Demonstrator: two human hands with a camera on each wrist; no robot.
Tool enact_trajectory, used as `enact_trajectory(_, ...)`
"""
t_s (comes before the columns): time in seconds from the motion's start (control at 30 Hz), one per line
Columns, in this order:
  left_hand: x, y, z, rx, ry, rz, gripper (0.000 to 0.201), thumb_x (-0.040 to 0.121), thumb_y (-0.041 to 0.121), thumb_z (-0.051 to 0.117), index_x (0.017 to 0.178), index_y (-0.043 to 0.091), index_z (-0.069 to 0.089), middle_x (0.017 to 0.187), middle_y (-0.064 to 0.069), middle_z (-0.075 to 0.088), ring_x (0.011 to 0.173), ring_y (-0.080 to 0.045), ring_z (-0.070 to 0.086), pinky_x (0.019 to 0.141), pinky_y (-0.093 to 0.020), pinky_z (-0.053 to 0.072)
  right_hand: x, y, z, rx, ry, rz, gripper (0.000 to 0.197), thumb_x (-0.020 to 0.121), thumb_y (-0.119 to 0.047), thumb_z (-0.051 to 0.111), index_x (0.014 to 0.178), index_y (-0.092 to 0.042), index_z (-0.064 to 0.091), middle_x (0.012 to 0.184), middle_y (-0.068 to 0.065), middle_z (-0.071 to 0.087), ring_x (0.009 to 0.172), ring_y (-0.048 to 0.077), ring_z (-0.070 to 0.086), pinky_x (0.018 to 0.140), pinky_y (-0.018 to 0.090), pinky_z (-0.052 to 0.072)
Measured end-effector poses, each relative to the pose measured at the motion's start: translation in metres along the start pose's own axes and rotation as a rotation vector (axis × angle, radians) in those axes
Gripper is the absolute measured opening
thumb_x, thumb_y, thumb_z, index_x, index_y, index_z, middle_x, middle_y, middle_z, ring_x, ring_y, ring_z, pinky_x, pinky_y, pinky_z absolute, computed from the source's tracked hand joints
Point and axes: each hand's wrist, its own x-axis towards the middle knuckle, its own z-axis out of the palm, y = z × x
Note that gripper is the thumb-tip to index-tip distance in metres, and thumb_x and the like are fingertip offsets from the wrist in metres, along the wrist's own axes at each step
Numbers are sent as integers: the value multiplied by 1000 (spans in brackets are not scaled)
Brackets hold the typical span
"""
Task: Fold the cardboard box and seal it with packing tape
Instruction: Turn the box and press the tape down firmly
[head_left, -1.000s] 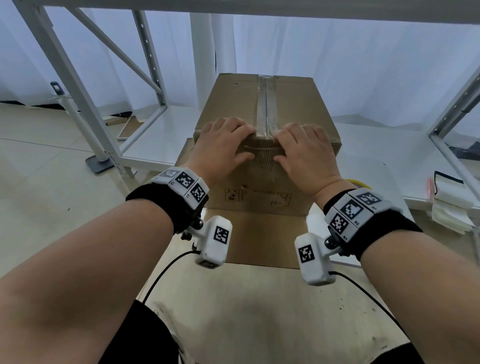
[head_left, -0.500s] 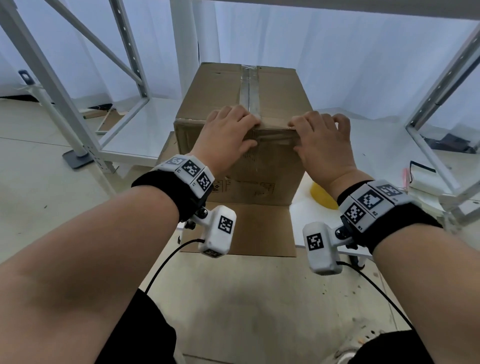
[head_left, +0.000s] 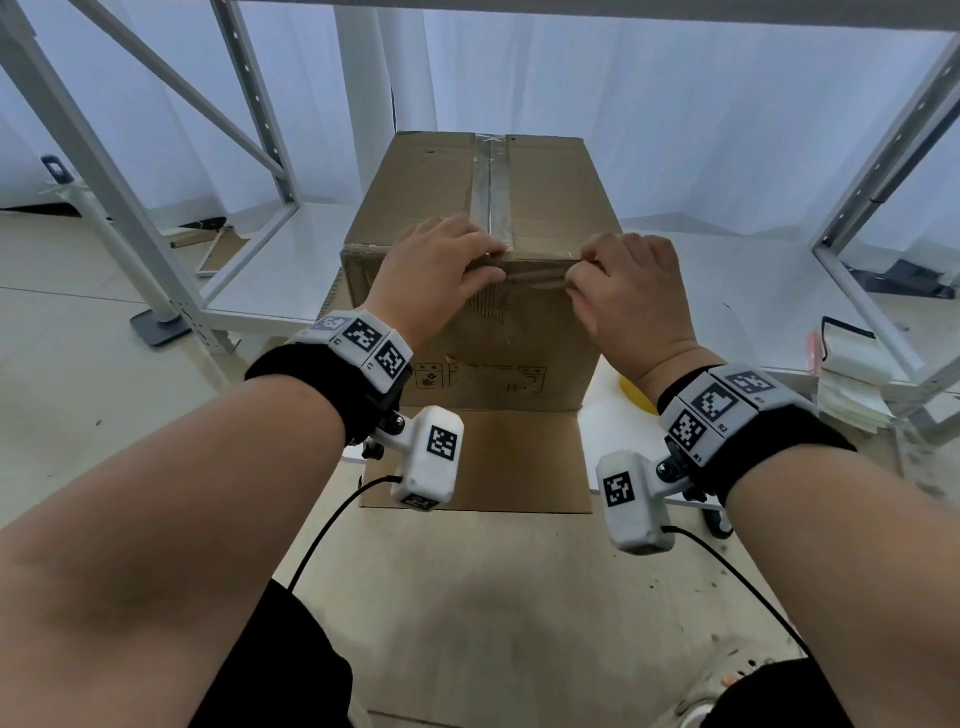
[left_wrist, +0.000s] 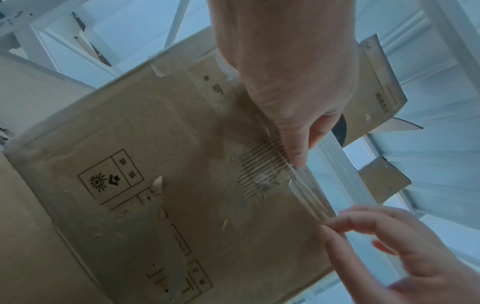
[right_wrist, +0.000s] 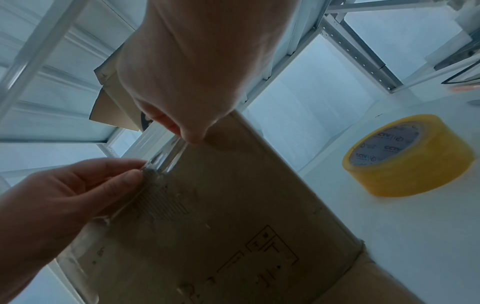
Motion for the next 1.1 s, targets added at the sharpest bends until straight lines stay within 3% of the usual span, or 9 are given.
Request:
enact_trajectory(0.13,0,-15,0,-73,14,-22,34,95,36,51,125,24,61,126,3,61,117,-17,52,102,-35,38,-3,0,3,56,-1,-37,16,75,1,74,87,-6,66,95,11,62,85,31,60,84,35,34)
enact_trajectory(0.27,0,-18,4,-102,29,-33,34,94,37,52,124,25,62,125,4,62,117,-16,53,101,-35,39,-6,1,1,137,-44,-36,25,72,8,74,92,-6,67,98,14,63,85,34,62,82,41,50)
enact_trajectory(0.53,0,-19,5,-108,32,-35,34,94,39,52,124,25,62,125,3,62,117,-17,53,102,-36,39,0,-3,-7,264,-42,100,8,86,1,56,84,-6,59,89,12,62,81,32,58,80,38,46)
enact_trajectory(0.67,-6,-8,1,20,-31,47,56,84,53,57,127,17,53,132,-4,51,120,-26,50,104,-44,35,-1,-2,-9,273,-83,150,7,88,0,54,86,-5,58,92,14,61,83,32,56,82,39,45)
enact_trajectory(0.83,-13,6,13,238,56,215,28,83,27,68,102,8,59,115,-15,55,106,-36,54,93,-52,44,-1,-2,-10,284,-128,190,7,92,-3,51,90,-5,58,96,13,60,85,30,54,84,37,42)
enact_trajectory(1.1,-10,10,8,227,72,185,20,89,22,61,99,5,63,110,-13,58,100,-34,56,84,-46,48,0,-10,-13,290,-148,239,9,94,-7,48,93,-3,56,98,15,57,86,31,52,83,37,41)
